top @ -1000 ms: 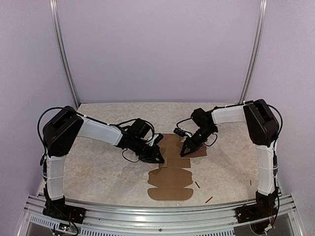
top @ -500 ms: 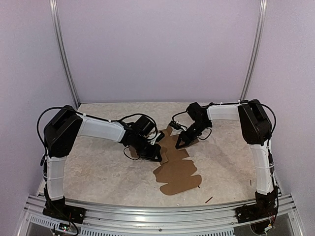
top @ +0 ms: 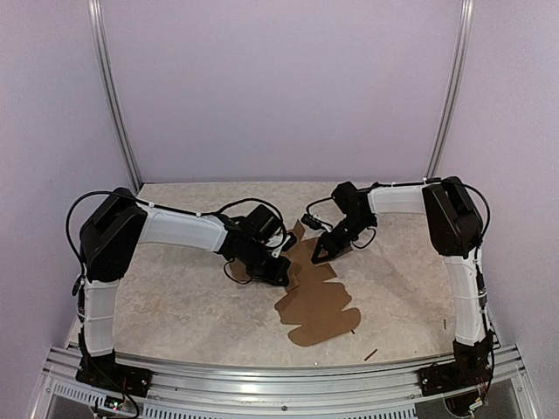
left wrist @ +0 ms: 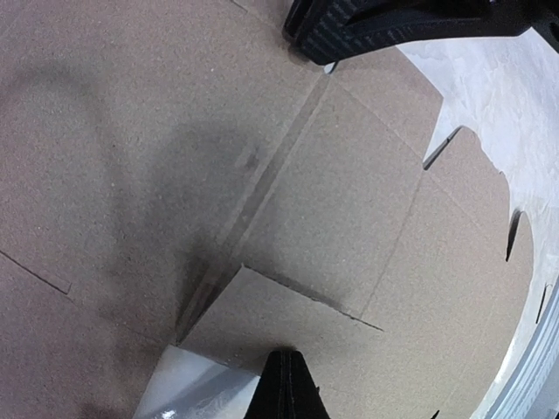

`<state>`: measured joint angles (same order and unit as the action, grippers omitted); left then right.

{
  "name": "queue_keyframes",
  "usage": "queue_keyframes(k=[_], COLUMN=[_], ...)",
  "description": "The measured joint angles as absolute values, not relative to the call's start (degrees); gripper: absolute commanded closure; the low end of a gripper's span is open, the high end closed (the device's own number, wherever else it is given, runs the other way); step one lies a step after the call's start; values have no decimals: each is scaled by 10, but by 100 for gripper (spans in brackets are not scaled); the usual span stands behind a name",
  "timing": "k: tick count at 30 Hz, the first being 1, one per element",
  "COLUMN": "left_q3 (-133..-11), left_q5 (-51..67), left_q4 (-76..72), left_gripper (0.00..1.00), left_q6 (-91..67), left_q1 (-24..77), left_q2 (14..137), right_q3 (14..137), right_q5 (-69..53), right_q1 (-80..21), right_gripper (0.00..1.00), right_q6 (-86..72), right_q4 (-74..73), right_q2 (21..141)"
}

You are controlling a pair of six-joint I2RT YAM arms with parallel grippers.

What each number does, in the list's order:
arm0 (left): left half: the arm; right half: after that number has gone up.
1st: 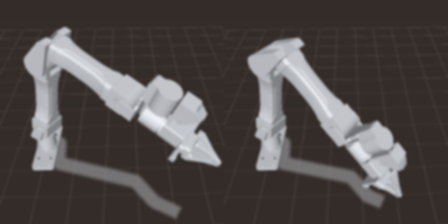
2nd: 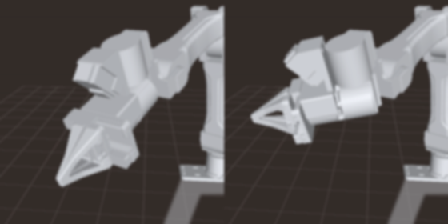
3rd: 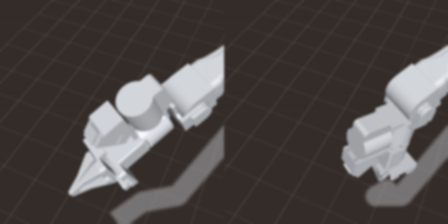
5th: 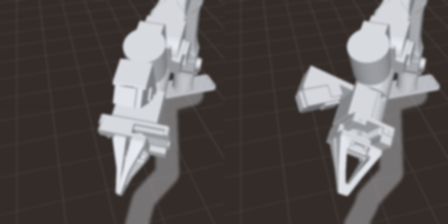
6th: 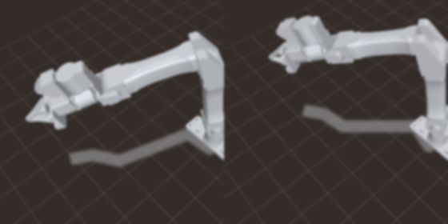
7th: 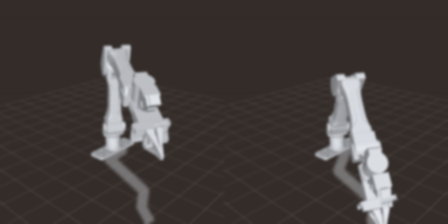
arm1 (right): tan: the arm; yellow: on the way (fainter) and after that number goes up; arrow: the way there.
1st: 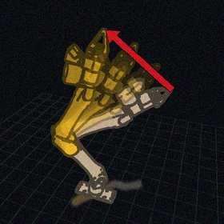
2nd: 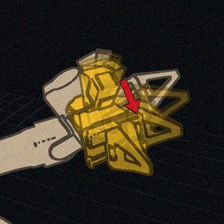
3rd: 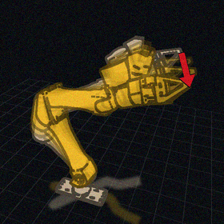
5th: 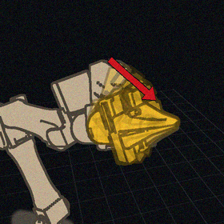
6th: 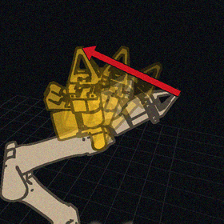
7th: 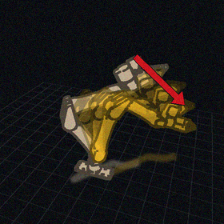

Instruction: Fold the paper box

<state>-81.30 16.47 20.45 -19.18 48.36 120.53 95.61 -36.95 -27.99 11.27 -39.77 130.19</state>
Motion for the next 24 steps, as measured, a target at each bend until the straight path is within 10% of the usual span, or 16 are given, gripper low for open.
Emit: queue_keyframes(k=[14,24], left_q3=[-843,-861], left_q5=[164,179], left_q4=[208,210], left_gripper=[100,100], left_q6=[-168,-164], left_q1=[496,494], left_q2=[1229,1245], right_q3=[954,947], right_q5=[-373,-361], right_q1=[-280,-280], right_gripper=[92,62], right_q6=[113,124], right_q4=[-395,-409], right_q2=[1302,1283])
